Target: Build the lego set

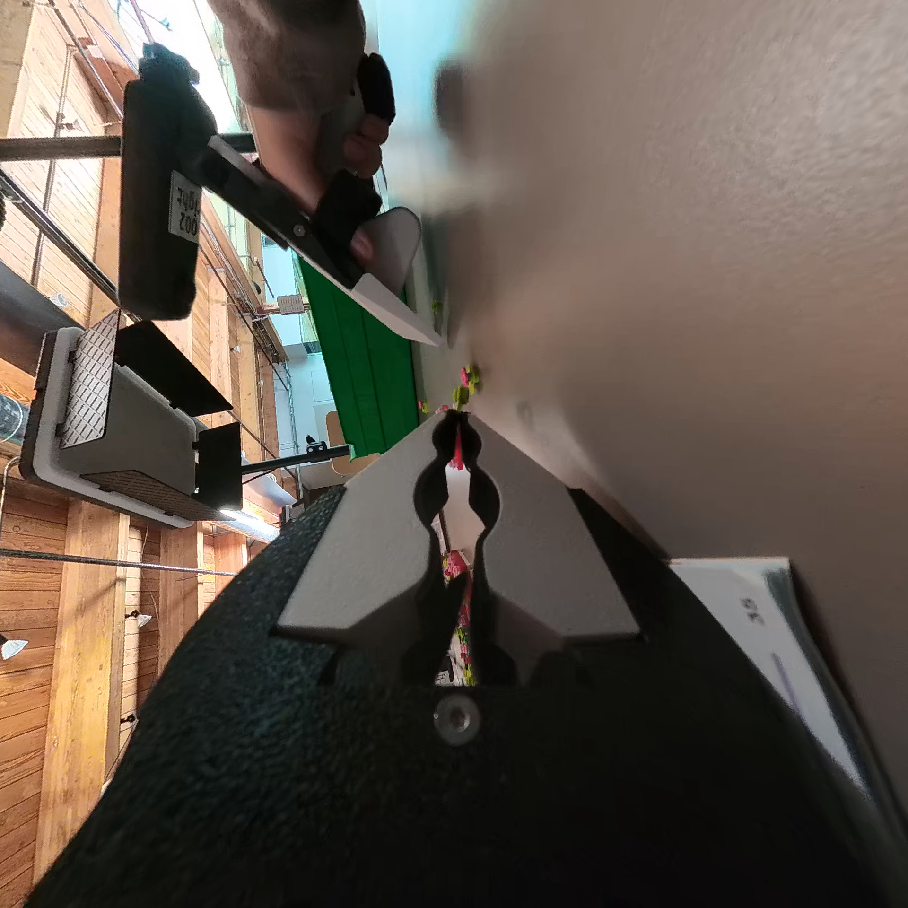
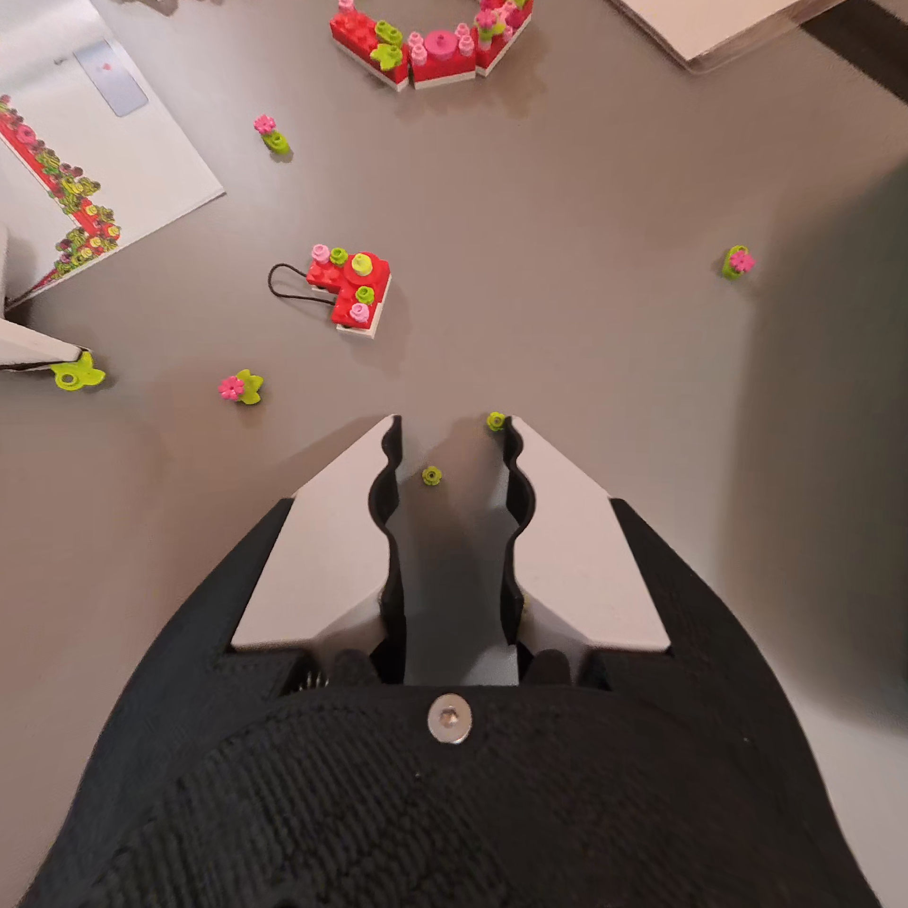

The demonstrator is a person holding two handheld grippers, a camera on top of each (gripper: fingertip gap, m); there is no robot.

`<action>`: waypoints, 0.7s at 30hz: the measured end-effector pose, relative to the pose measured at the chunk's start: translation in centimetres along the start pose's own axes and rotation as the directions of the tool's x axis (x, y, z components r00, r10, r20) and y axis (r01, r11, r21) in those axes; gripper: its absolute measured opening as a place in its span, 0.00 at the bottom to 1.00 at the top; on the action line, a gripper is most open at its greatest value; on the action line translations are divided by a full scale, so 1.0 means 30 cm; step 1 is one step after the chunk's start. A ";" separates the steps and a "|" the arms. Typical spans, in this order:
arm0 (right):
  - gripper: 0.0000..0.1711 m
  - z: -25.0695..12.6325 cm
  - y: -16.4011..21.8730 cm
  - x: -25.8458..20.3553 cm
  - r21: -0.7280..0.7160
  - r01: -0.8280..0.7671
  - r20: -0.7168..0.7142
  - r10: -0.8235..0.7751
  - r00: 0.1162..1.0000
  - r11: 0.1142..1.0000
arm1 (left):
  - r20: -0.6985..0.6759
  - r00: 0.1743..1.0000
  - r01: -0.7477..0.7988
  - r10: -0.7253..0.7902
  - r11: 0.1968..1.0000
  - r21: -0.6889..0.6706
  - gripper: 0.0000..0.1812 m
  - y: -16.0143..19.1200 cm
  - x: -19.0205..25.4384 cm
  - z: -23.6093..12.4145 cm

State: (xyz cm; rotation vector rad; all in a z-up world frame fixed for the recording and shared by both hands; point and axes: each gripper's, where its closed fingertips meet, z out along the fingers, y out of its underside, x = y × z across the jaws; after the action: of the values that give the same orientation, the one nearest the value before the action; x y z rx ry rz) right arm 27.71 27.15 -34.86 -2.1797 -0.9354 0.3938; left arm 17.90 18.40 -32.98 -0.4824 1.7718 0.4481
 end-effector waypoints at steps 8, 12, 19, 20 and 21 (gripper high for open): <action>0.32 -0.011 -0.016 -0.010 0.061 -0.101 0.064 0.097 0.993 0.993 | -0.001 1.000 0.010 -0.010 1.000 0.000 0.00 0.002 -0.002 -0.001; 0.33 -0.015 -0.003 -0.009 0.047 -0.093 0.048 0.090 0.995 0.995 | -0.001 1.000 0.013 -0.013 1.000 0.001 0.00 0.001 -0.001 -0.002; 0.36 -0.013 -0.014 -0.027 0.061 -0.110 0.066 0.106 0.992 0.992 | -0.004 1.000 0.018 -0.018 1.000 0.001 0.00 0.000 0.001 -0.001; 0.36 -0.012 -0.009 -0.022 0.054 -0.105 0.055 0.102 0.993 0.993 | -0.005 1.000 0.019 -0.019 1.000 0.000 0.00 0.001 0.001 -0.001; 0.38 -0.006 0.004 -0.022 0.032 -0.114 0.057 0.112 0.992 0.993 | -0.003 1.000 0.022 -0.022 1.000 0.001 0.00 0.001 0.000 -0.001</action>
State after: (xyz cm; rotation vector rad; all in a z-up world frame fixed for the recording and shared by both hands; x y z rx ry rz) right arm 27.42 26.53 -34.81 -2.2049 -0.8305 0.5226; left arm 17.86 18.42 -32.97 -0.5011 1.7683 0.4311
